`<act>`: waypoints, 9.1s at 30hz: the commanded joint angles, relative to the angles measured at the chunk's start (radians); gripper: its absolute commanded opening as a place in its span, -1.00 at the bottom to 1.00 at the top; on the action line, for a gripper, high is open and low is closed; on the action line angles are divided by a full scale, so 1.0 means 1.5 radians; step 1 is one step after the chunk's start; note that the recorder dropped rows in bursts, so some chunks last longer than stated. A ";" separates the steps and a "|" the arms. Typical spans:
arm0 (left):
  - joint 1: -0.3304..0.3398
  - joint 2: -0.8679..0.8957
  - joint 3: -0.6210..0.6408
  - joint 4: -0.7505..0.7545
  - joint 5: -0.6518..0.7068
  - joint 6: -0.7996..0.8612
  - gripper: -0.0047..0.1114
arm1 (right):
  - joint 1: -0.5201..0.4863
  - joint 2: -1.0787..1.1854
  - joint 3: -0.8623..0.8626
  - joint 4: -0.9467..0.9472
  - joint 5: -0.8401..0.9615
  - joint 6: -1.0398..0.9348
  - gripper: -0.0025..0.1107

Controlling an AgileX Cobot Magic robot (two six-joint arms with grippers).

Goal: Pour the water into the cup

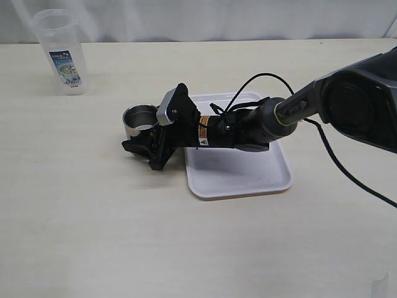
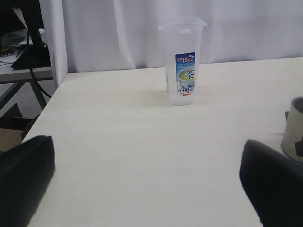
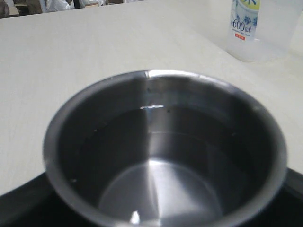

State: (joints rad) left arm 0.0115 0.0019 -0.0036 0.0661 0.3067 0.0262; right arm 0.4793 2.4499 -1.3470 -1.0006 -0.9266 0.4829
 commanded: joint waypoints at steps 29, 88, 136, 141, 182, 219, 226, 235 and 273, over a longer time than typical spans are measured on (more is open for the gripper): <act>0.003 -0.001 0.002 0.004 0.002 0.000 -0.68 | 0.000 0.001 -0.001 -0.009 0.010 0.005 -0.88; 0.003 -0.001 0.002 0.002 0.001 0.001 -0.92 | 0.000 0.001 -0.001 -0.009 0.010 0.005 -0.88; 0.003 -0.001 0.002 0.002 0.001 0.001 -0.92 | -0.128 -0.206 0.100 -0.024 0.008 0.019 -0.88; 0.003 -0.001 0.002 0.002 0.001 0.001 -0.92 | -0.178 -0.212 0.133 -0.024 0.003 0.008 -0.88; 0.003 -0.001 0.002 0.002 0.001 0.001 -0.92 | -0.256 -0.084 0.179 0.033 -0.082 -0.140 -0.88; 0.003 -0.001 0.002 0.002 0.001 0.001 -0.92 | -0.256 -0.084 0.179 0.034 -0.077 -0.120 0.70; 0.003 -0.001 0.002 0.002 0.001 0.001 -0.92 | -0.256 -0.085 0.179 0.046 -0.076 -0.120 0.98; 0.003 -0.001 0.002 0.002 0.001 0.001 -0.92 | -0.256 -0.100 0.179 0.040 -0.077 -0.120 0.98; 0.003 -0.001 0.002 0.002 0.001 0.001 -0.92 | -0.256 -0.601 0.198 -0.124 0.362 0.353 -0.88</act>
State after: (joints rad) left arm 0.0115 0.0019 -0.0036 0.0707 0.3166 0.0300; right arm 0.0991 1.5863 -1.0566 -1.1321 -0.3909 0.9309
